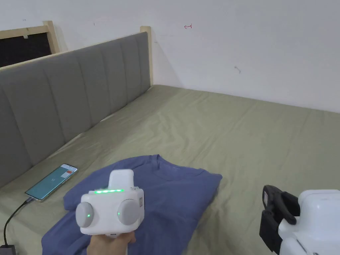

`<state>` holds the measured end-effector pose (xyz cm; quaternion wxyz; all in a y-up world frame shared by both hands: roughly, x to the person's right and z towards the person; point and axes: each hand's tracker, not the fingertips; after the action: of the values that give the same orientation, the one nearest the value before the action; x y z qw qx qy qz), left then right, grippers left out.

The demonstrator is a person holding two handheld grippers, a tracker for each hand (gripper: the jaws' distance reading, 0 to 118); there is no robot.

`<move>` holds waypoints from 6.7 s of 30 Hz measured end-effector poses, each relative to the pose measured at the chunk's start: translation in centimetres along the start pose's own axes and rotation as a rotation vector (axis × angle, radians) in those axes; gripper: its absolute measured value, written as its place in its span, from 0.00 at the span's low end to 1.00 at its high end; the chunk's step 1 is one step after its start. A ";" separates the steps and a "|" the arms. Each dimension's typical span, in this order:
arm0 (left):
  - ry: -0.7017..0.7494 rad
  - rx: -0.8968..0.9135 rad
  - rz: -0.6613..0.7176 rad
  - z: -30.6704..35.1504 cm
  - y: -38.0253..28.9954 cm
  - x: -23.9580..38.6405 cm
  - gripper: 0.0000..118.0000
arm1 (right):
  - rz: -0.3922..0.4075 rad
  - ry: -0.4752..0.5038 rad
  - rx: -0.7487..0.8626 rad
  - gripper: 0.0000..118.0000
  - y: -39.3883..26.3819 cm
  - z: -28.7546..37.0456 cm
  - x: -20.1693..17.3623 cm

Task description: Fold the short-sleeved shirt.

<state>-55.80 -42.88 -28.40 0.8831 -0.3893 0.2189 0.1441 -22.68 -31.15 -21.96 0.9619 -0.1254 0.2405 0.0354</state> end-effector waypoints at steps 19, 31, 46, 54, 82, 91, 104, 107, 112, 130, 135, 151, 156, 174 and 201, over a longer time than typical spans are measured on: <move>-0.007 -0.149 -0.223 -10.4 -0.7 5.3 0.95 | -0.004 -0.028 -0.170 0.00 -1.6 -2.7 1.6; -0.136 -0.247 0.179 -10.4 3.0 -0.7 0.00 | -0.101 -0.054 -0.201 0.00 -2.0 -2.6 4.1; -0.650 -0.040 0.062 4.7 11.2 14.6 0.00 | -0.233 -0.222 -0.083 0.00 0.3 2.5 11.4; -1.139 -0.082 -0.295 14.3 5.6 32.4 0.00 | -0.268 -0.446 0.025 0.00 2.3 8.6 17.2; -0.891 -0.360 -0.508 7.8 -10.5 35.7 0.96 | -0.340 -0.526 -0.075 0.00 -0.9 11.1 22.2; -0.552 -0.314 -0.338 2.8 -8.6 20.8 0.00 | -0.302 -0.380 -0.138 0.00 -1.2 6.5 19.4; -0.475 -0.278 -0.095 -3.2 3.2 20.4 0.98 | -0.265 -0.326 -0.222 0.00 -1.4 1.6 20.7; -0.372 -0.337 -0.035 -6.2 4.4 22.1 0.98 | -0.303 -0.345 -0.241 0.00 -2.1 1.4 22.1; -0.207 -0.431 -0.196 -10.1 -0.4 25.9 0.68 | -0.320 -0.392 -0.305 0.00 -3.9 1.0 23.9; -0.327 -0.198 -0.144 -3.1 0.0 22.8 0.03 | -0.181 -0.191 -0.676 0.72 -1.8 -11.5 41.6; -0.344 -0.185 -0.132 -1.8 0.2 22.3 0.03 | -0.227 -0.160 -0.944 0.73 -5.9 -19.6 44.4; -0.303 -0.214 -0.175 -2.3 0.7 22.3 0.03 | -0.010 -0.186 -1.181 0.02 -9.9 -24.7 38.7; -0.299 -0.134 -0.220 -0.3 3.5 22.0 0.03 | -0.204 -0.193 -0.995 0.02 -2.4 -21.0 42.2; -0.342 0.458 -0.262 20.4 27.9 24.4 0.02 | -0.263 -0.320 -0.368 0.02 29.0 -3.7 42.9; -0.179 0.822 -0.284 29.7 49.4 29.9 0.02 | -0.306 -0.406 -0.036 0.02 51.9 -6.4 41.1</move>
<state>-42.81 14.30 -56.33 0.9910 -0.0180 0.1250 -0.0443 4.02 17.61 -58.47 0.9822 -0.1679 0.0199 -0.0818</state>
